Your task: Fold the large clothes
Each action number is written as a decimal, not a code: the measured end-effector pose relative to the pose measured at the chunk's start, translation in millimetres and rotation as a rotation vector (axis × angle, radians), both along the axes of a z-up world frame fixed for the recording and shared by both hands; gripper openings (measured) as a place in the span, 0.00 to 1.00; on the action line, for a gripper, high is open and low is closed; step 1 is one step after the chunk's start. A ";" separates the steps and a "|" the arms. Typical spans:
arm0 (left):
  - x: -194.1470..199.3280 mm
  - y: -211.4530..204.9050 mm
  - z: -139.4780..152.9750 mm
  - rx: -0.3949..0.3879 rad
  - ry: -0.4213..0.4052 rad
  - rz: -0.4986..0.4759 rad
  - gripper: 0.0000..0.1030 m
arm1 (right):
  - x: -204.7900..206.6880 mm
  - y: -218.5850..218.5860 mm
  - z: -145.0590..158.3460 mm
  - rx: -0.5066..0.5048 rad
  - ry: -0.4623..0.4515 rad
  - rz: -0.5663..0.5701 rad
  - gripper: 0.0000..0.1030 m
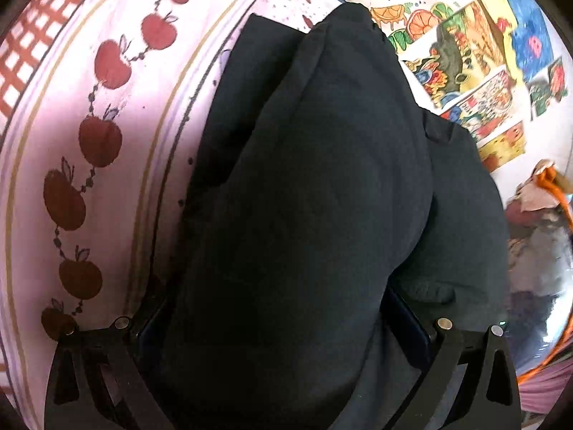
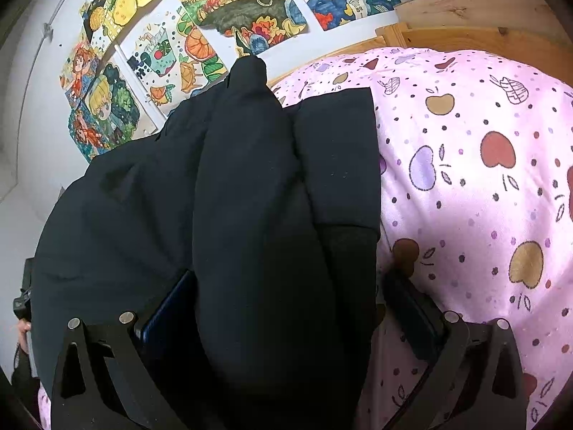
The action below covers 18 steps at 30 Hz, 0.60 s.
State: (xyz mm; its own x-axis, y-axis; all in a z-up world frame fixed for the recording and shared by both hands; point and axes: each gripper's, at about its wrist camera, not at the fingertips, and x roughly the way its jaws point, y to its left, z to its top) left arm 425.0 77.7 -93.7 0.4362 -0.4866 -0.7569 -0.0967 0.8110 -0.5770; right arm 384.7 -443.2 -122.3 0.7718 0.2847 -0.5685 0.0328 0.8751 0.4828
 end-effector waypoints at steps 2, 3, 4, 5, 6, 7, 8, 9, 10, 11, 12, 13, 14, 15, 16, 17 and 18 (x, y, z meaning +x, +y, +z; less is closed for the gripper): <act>0.0 -0.3 -0.1 -0.002 -0.002 -0.006 1.00 | -0.7 0.0 -0.1 0.004 -0.003 0.001 0.99; -0.1 -1.2 0.2 0.004 -0.002 -0.008 1.00 | -1.2 -0.8 -0.4 0.006 -0.007 0.002 0.99; -0.2 -1.2 0.5 0.007 -0.003 -0.009 1.00 | -2.1 -0.8 -0.9 0.010 -0.010 0.002 0.99; 0.0 0.9 0.8 0.007 -0.003 -0.009 1.00 | -2.1 -2.6 -1.9 0.020 -0.013 0.004 0.99; 0.7 -2.9 -0.1 0.007 -0.004 -0.008 1.00 | -1.9 -4.0 -2.7 0.028 -0.014 0.006 0.99; 1.3 -3.8 -0.7 0.006 -0.006 -0.008 1.00 | -1.8 -4.6 -3.4 0.033 -0.015 0.006 0.99; 0.7 -3.6 -0.9 0.003 -0.008 -0.009 1.00 | -1.8 -4.9 -3.9 0.033 -0.015 0.005 0.99; 0.4 -3.0 -1.0 -0.002 -0.010 -0.006 1.00 | -1.6 -4.7 -3.6 0.030 -0.011 0.004 0.99; 2.2 -2.5 -1.4 -0.003 -0.008 -0.004 1.00 | -1.3 -4.0 -3.2 0.027 -0.006 0.003 0.99; 3.2 -2.5 -1.4 -0.004 -0.004 -0.002 1.00 | -0.3 -3.0 -2.0 0.019 0.005 0.002 0.99; 5.2 -3.0 -6.3 -0.005 -0.001 -0.001 1.00 | 1.5 -2.5 -0.2 0.012 0.022 0.004 0.99; 5.3 -2.8 -6.0 -0.009 0.000 -0.001 1.00 | 3.4 -0.9 1.6 0.010 0.038 0.007 0.99; 3.9 -2.9 -5.4 -0.012 0.000 -0.002 1.00 | 5.6 -0.8 3.7 0.011 0.059 0.012 0.99; 2.4 -1.4 -5.4 -0.014 -0.006 -0.008 1.00 | 7.7 -1.3 6.9 0.015 0.086 0.018 0.99; -1.4 1.9 -6.2 -0.019 -0.015 -0.018 1.00 | 8.2 -1.1 8.9 0.017 0.101 0.023 0.99; -6.0 6.0 -7.3 -0.028 -0.026 -0.029 1.00 | 8.1 -0.7 10.7 0.019 0.111 0.027 0.99; -6.2 8.0 -8.0 -0.037 -0.031 -0.039 1.00 | 7.0 0.2 13.0 0.022 0.120 0.029 0.99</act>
State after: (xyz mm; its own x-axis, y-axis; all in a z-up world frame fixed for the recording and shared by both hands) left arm 418.8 85.7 -101.7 0.4395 -0.5315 -0.7241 -0.0466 0.7915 -0.6093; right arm 391.7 -443.0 -109.3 0.6899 0.3193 -0.6497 0.0664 0.8657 0.4961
